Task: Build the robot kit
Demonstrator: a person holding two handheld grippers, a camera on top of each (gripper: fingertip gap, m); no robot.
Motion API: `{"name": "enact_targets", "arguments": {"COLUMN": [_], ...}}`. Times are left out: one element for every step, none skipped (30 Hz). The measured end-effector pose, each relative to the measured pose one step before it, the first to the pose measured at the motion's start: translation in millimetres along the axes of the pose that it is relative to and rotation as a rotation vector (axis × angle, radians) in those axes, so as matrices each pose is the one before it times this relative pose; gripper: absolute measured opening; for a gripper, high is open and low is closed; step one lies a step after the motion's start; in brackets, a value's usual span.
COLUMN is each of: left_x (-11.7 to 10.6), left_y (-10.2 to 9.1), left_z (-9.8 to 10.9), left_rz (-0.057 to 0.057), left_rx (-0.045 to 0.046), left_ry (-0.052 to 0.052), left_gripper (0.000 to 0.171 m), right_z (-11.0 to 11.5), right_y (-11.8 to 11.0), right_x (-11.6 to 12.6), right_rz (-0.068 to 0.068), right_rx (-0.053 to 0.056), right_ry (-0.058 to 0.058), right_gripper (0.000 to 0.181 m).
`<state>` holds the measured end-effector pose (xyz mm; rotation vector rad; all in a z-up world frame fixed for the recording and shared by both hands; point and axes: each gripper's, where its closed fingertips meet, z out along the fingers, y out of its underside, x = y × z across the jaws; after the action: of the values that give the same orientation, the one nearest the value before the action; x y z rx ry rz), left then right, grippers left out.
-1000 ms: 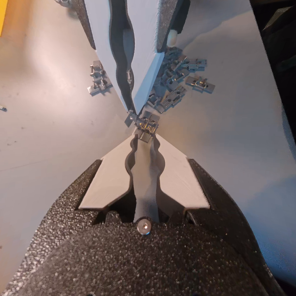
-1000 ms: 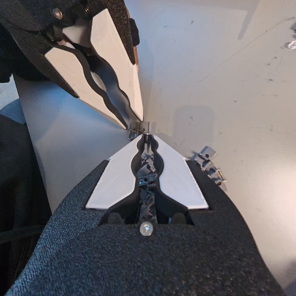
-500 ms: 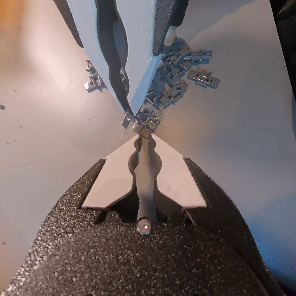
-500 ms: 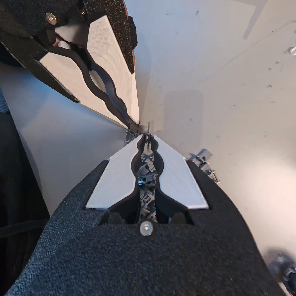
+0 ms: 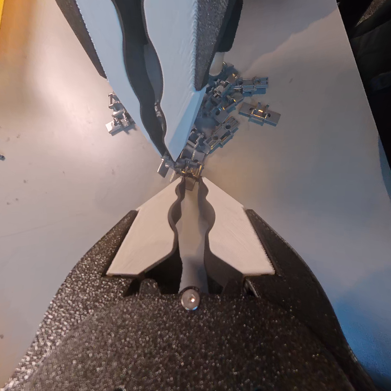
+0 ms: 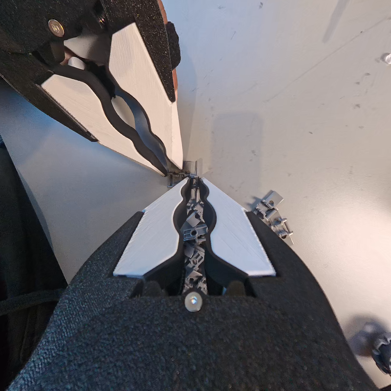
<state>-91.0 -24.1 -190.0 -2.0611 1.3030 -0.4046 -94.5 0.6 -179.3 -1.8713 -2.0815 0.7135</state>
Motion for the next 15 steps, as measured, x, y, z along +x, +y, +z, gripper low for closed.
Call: {"name": "enact_targets", "arguments": {"left_x": [-0.05, 0.06, -0.02, 0.08, -0.02, 0.11, -0.02, -0.07, 0.05, 0.07, 0.09, -0.03, 0.13, 0.03, -0.02], "left_y": [-0.06, 0.03, 0.09, 0.04, -0.02, 0.03, 0.07, 0.03, 0.05, 0.13, -0.04, 0.05, -0.04, -0.03, 0.05], "left_z": [0.05, 0.07, -0.01, 0.04, -0.02, 0.07, 0.05, -0.04, 0.10, -0.06, 0.07, 0.10, -0.03, 0.10, -0.08], "left_rz": [-0.0012, -0.0020, -0.0023, -0.0024, -0.0018, -0.0008, 0.0000, 0.0000, -0.0009, -0.0009, -0.0007, -0.0023, -0.0031, -0.0021, -0.0014], "left_rx": [0.00025, 0.00102, 0.00186, 0.00174, 0.00118, 0.00076, 0.00046, 0.00025, -0.00039, -0.00118, -0.00094, -0.00011, 0.00123, 0.00145, 0.00086], "left_ry": [-0.0003, 0.0007, 0.0015, 0.0019, 0.0012, 0.0007, 0.0002, -0.0002, -0.0005, -0.0009, -0.0014, -0.0008, 0.0001, 0.0004, 0.0008], "left_gripper": [0.010, 0.010, 0.010, 0.010, 0.010, 0.010, 0.010, 0.010, 0.010, 0.010, 0.010, 0.010, 0.010, 0.010, 0.010], "right_z": [0.01, 0.13, 0.13, 0.17, 0.78, 0.62, -0.04, 0.00, -0.01, 0.04, 0.06, 0.09, 0.04, 0.07, 0.11], "right_y": [0.16, 0.18, 0.23, -0.04, -0.44, -0.23, 0.24, 0.32, 0.33, 0.40, 0.19, 0.22, 0.07, 0.16, 0.05], "right_x": [-0.02, 0.07, 0.01, 0.00, 0.00, 0.31, 0.01, 0.00, -0.08, 0.00, 0.07, 0.00, -0.03, 0.05, 0.05], "right_rz": [-0.0042, -0.0069, -0.0093, -0.0112, -0.0082, -0.0086, -0.0078, -0.0068, -0.0070, -0.0048, -0.0045, -0.0073, -0.0062, -0.0036, -0.0018], "right_rx": [-0.0044, -0.0061, -0.0079, -0.0085, -0.0078, -0.0105, -0.0121, -0.0111, -0.0108, -0.0110, -0.0102, -0.0101, -0.0089, -0.0070, -0.0039], "right_ry": [0.0051, 0.0047, 0.0042, 0.0044, 0.0027, 0.0023, -0.0024, -0.0025, -0.0018, -0.0009, 0.0026, 0.0065, 0.0078, 0.0072, 0.0066], "right_gripper": [0.006, 0.006, 0.006, 0.006, 0.006, 0.006, 0.006, 0.006, 0.005, 0.005, 0.005, 0.005, 0.005, 0.005, 0.005]}}
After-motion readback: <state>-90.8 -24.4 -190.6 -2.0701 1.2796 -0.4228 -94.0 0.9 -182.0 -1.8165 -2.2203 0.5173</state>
